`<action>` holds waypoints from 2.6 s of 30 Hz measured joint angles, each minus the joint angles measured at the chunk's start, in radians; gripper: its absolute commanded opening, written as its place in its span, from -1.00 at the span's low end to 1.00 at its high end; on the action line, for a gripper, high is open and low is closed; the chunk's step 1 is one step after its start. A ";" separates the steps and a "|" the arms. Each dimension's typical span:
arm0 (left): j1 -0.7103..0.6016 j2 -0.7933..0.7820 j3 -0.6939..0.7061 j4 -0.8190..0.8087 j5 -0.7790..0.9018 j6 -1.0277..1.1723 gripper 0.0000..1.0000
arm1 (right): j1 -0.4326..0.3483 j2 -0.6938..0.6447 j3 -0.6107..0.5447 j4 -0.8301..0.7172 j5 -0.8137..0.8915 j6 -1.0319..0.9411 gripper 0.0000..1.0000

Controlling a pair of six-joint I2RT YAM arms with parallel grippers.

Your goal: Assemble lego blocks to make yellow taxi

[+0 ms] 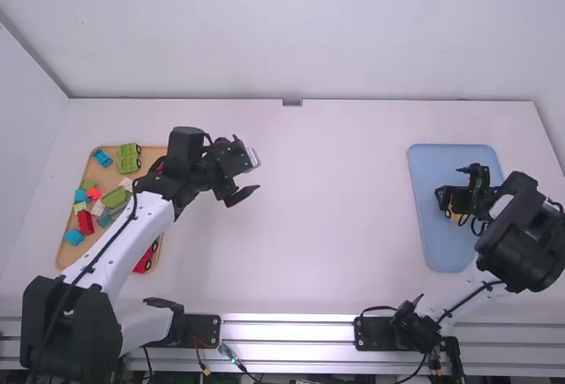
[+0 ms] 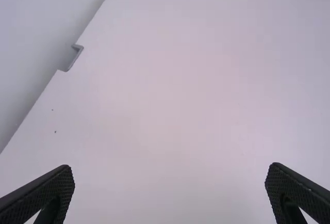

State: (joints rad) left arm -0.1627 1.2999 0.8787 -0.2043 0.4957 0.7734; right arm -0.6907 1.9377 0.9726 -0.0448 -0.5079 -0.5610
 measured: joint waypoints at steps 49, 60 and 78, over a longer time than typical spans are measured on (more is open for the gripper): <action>0.160 -0.673 -0.376 0.200 -0.316 -0.723 0.12 | 0.690 -0.975 -0.049 -0.204 0.487 0.519 0.20; 0.160 -0.926 -0.625 0.199 -0.475 -0.767 -0.36 | 0.690 -1.223 -0.294 0.033 0.501 0.554 -0.29; 0.160 -1.211 -0.867 0.205 -0.493 -0.774 -0.89 | 0.690 -1.596 -0.666 0.042 0.503 0.558 -1.00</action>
State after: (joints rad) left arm -0.0029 0.0887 0.0116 0.0010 0.0025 -0.0006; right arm -0.0010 0.3412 0.3065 -0.0032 -0.0048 -0.0032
